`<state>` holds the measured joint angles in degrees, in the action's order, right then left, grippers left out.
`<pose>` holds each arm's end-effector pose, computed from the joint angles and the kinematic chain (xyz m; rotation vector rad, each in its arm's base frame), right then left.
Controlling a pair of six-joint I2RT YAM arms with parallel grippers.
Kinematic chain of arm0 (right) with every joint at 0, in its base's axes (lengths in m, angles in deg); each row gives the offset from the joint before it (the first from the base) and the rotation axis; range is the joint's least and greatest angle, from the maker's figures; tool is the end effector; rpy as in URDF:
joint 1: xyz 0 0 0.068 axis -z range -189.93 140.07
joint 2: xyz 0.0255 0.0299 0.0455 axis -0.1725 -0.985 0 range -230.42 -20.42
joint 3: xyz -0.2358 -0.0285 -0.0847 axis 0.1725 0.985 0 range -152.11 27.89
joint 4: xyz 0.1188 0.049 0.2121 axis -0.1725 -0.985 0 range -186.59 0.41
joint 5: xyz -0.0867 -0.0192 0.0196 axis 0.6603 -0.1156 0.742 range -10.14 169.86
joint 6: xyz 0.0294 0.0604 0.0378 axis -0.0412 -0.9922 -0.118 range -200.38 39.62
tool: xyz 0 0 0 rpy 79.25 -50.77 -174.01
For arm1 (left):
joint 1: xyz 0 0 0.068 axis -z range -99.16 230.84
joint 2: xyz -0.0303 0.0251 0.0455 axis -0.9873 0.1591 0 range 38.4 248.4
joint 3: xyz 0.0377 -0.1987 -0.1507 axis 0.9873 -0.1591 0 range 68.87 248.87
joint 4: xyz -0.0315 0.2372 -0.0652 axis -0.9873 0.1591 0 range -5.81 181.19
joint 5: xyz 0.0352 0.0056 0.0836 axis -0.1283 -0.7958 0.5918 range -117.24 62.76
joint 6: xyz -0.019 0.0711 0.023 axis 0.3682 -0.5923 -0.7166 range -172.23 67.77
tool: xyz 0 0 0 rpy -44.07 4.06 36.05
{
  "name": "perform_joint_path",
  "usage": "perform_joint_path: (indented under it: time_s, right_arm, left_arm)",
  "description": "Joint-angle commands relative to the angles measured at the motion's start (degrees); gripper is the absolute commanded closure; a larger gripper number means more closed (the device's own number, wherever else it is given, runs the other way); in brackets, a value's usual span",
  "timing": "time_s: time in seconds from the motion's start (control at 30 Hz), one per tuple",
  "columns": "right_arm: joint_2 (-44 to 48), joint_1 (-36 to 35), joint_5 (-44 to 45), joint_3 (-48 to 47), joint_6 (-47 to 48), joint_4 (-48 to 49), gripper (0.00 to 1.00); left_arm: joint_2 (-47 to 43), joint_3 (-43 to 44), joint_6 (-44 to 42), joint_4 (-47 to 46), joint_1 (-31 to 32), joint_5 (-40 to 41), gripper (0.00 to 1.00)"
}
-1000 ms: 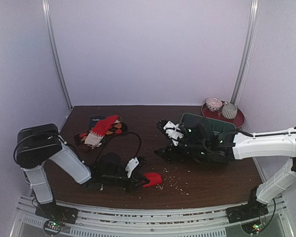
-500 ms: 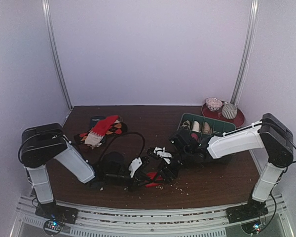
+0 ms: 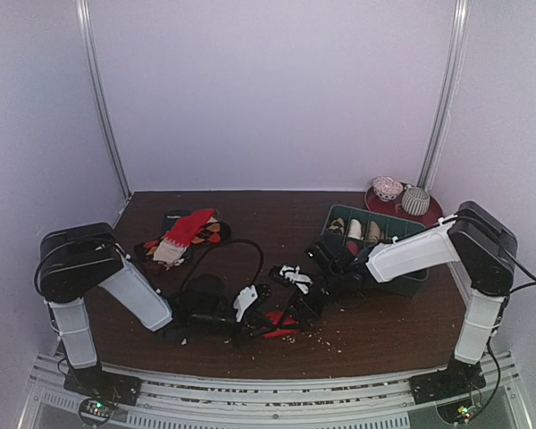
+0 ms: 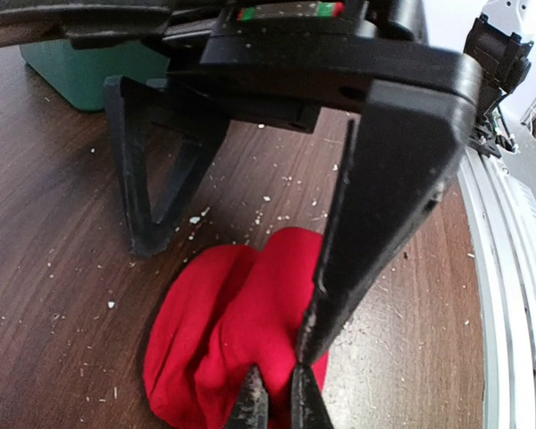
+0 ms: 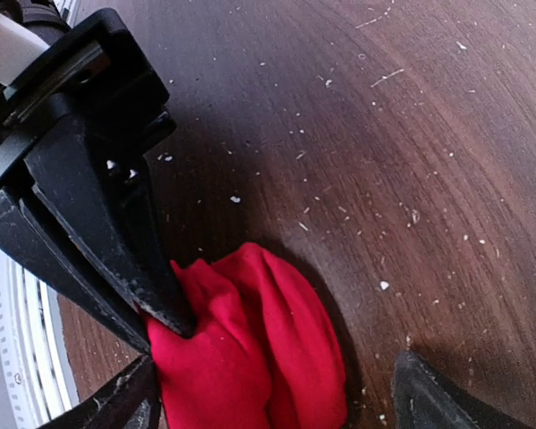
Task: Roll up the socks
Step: Pick up the sock from the center of the board.
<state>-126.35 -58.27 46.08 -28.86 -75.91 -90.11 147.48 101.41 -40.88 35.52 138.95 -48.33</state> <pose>0.2160 0.2975 0.1135 -1.3644 2.1202 1.0493 0.1548 -0.2933 0.0693 1.1019 1.9261 -1.0941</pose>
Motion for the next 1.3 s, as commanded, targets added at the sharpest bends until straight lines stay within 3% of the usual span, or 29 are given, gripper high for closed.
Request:
perform_joint_path:
  time_s: [0.0, 0.23, 0.43, 0.8, 0.93, 1.17, 1.27]
  right_arm:
    - [-0.86, 0.79, -0.28, 0.61, -0.12, -0.50, 0.12]
    - [-2.10, 0.53, -9.99, 4.62, -3.28, 3.61, 0.24]
    - [-3.24, 0.00, -11.85, 3.83, -3.05, 1.95, 0.40]
    - [-4.02, 0.38, -9.15, 1.54, -1.71, -3.70, 0.78]
    - [-4.02, 0.39, -6.44, 2.16, -3.18, -3.41, 0.99]
    - [-0.50, 0.70, -0.27, 1.95, -10.39, 0.46, 1.00]
    - [4.00, 0.87, 3.95, 1.39, -14.34, 1.64, 1.00]
  left_arm:
    - [4.65, -2.74, -1.38, 17.32, -0.19, 1.31, 1.00]
    - [5.22, -1.70, -2.10, 18.72, -0.27, 1.23, 1.00]
    - [5.62, -0.99, -2.30, 19.26, -0.27, 1.27, 1.00]
    - [6.06, -1.07, -2.64, 19.49, -0.35, 1.62, 1.00]
    - [4.79, -0.77, -2.90, 19.81, -0.44, 3.56, 1.00]
    - [-8.94, 0.73, -5.51, 24.44, -0.58, 13.64, 0.48]
    - [-16.56, 2.00, -7.04, 28.84, -1.24, 19.99, 0.40]
